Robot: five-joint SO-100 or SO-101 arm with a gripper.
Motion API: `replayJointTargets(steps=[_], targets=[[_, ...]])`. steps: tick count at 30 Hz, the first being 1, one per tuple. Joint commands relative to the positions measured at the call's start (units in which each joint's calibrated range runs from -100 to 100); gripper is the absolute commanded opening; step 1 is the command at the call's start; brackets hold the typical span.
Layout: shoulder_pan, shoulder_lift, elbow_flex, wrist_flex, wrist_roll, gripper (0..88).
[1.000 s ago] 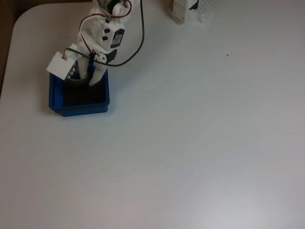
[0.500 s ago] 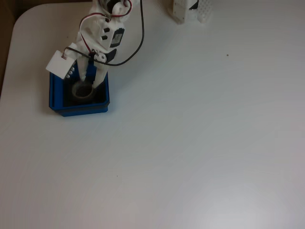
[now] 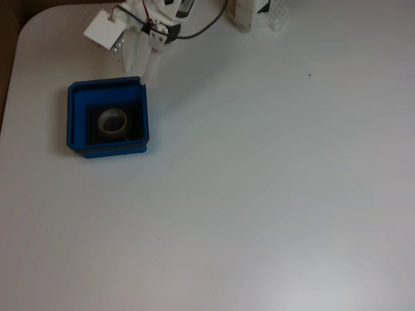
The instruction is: Pick the black tape roll and drop it in the blue box
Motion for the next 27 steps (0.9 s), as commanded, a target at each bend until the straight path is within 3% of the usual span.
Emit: replayJointTargets(steps=[1,27], targets=[[-0.31,-12.52,7.67,-0.99,0.34,14.2],[-0.5,-67.28,61.4,-1.24,0.34,14.2]])
